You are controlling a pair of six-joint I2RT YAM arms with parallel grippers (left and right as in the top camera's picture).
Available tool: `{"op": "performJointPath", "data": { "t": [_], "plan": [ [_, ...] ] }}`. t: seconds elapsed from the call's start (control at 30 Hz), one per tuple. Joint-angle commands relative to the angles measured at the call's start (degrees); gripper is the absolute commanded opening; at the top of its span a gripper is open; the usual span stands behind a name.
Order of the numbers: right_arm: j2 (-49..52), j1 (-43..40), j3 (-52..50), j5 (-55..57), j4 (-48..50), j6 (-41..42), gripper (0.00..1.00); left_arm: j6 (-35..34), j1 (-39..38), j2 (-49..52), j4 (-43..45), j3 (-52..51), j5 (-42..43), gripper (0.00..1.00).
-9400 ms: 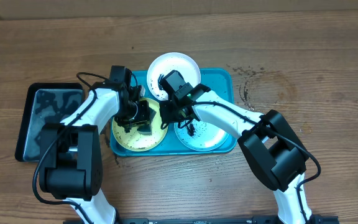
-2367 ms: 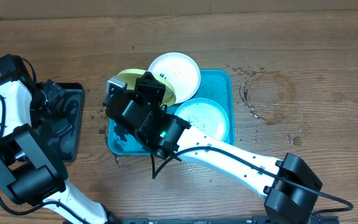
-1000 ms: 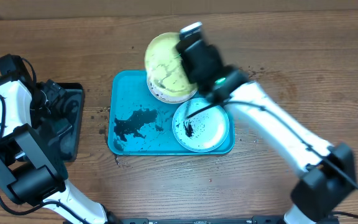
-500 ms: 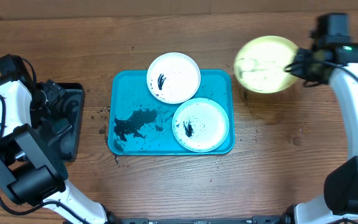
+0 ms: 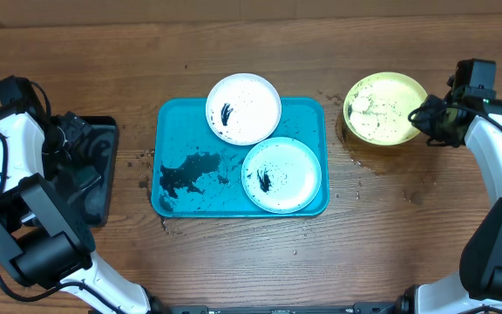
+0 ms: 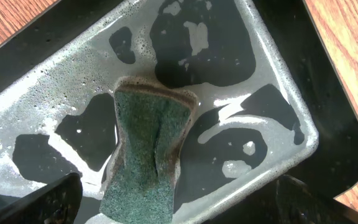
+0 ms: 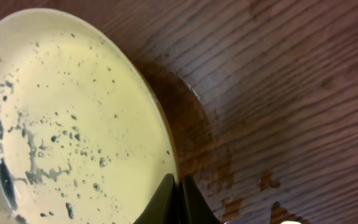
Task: Clean dirty plates on tray and stack at the side
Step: 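Set the yellow plate on the table right of the tray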
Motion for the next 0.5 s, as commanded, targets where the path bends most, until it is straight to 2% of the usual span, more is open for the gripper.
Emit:
{"op": "performJointPath", "data": {
  "t": [0.0,0.03,0.07,0.1,0.2,0.27,0.3,0.47],
  "plan": [
    [-0.4,-0.2,-0.3,-0.9,0.5,2.4,0.06,0.1,0.3,0.0,0.1,1.1,0.4,1.00],
    [-0.4,-0.2,-0.3,-0.9,0.5,2.4,0.18,0.1,0.3,0.0,0.1,1.1,0.4,1.00],
    [-0.4,-0.2,-0.3,-0.9,0.5,2.4,0.41,0.1,0.3,0.0,0.1,1.1,0.4,1.00],
    [-0.4,-0.2,-0.3,-0.9,0.4,2.4,0.49,0.1,0.3,0.0,0.1,1.1,0.4,1.00],
    [-0.4,-0.2,-0.3,-0.9,0.3,2.4,0.50,0.1,0.3,0.0,0.1,1.1,0.4,1.00],
    [-0.4,-0.2,-0.3,-1.7,0.3,2.4,0.64,0.1,0.3,0.0,0.1,1.1,0.4,1.00],
    [-0.4,-0.2,-0.3,-3.1,0.3,2.3,0.64,0.1,0.3,0.0,0.1,1.1,0.4,1.00],
    [-0.4,0.6,0.9,-25.2,4.7,1.9,0.66,0.1,0.3,0.0,0.1,1.1,0.4,1.00]
  ]
}}
